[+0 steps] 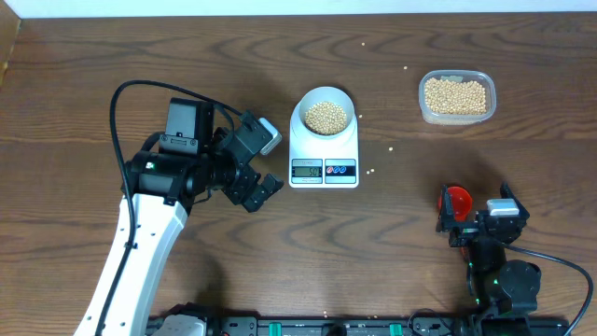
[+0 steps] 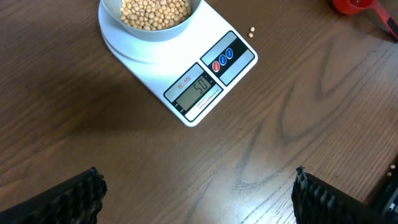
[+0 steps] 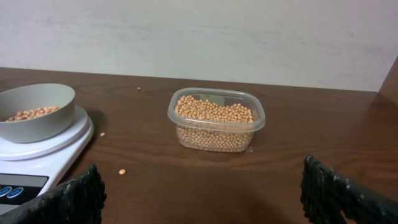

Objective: Scoop item into bowl and weigh 50g on scale

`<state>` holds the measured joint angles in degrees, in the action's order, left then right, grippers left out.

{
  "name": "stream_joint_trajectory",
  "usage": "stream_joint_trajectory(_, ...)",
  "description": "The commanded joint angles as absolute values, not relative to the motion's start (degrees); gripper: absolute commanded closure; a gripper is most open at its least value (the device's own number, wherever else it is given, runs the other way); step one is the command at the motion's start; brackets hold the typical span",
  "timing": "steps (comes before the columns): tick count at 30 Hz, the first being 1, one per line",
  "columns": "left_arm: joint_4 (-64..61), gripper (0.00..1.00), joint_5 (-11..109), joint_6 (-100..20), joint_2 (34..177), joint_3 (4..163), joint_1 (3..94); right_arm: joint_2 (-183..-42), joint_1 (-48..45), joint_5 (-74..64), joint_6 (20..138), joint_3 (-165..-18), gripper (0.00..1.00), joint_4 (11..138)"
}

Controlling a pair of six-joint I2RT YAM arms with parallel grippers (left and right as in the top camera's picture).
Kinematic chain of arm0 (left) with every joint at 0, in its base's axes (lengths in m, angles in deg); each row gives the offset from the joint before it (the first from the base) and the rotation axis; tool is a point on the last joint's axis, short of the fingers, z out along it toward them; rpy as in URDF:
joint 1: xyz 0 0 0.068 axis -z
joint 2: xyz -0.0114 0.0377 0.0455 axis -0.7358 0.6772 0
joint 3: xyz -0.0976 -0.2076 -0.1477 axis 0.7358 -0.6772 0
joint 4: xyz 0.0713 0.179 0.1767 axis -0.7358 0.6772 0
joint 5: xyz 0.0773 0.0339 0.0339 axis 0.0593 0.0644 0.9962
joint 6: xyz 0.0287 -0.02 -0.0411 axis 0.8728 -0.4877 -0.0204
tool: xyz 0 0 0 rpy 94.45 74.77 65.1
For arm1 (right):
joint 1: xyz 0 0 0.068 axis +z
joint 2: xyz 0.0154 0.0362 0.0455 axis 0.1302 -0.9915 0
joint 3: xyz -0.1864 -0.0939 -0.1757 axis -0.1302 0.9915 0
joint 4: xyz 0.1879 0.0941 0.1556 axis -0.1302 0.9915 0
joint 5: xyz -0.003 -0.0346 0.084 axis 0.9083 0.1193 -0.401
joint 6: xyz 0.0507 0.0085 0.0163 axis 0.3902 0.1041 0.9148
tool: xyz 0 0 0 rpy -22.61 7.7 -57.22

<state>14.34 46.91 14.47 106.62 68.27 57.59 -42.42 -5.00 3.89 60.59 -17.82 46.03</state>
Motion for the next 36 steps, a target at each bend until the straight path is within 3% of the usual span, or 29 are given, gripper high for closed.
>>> stream_joint_trajectory(1, 14.6, 0.02, 47.6, 14.8, 105.0, 70.2, 57.3, -42.0, -5.2, 4.4, 60.0, -17.7, 0.01, 46.2)
stream_joint_trajectory(6, 14.0, 0.02, 47.1, 14.8, 104.3, 68.6, 57.4, -42.0, -5.2, 4.4, 60.1, -17.7, 0.01, 46.2)
stream_joint_trajectory(13, 2.7, 0.02, 44.1, 13.8, 96.9, 58.0, 57.3, -42.0, -5.2, 4.4, 60.1, -17.7, 0.01, 46.2)
stream_joint_trajectory(25, -26.6, 0.02, 51.0, -19.6, 74.7, 31.0, 57.3, -42.0, -5.2, 4.4, 60.1, -17.7, 0.01, 46.2)
stream_joint_trajectory(36, -38.4, 0.02, 54.1, -29.4, 57.2, 15.3, 52.3, -42.0, -5.2, 4.4, 60.1, -17.7, 0.01, 46.2)
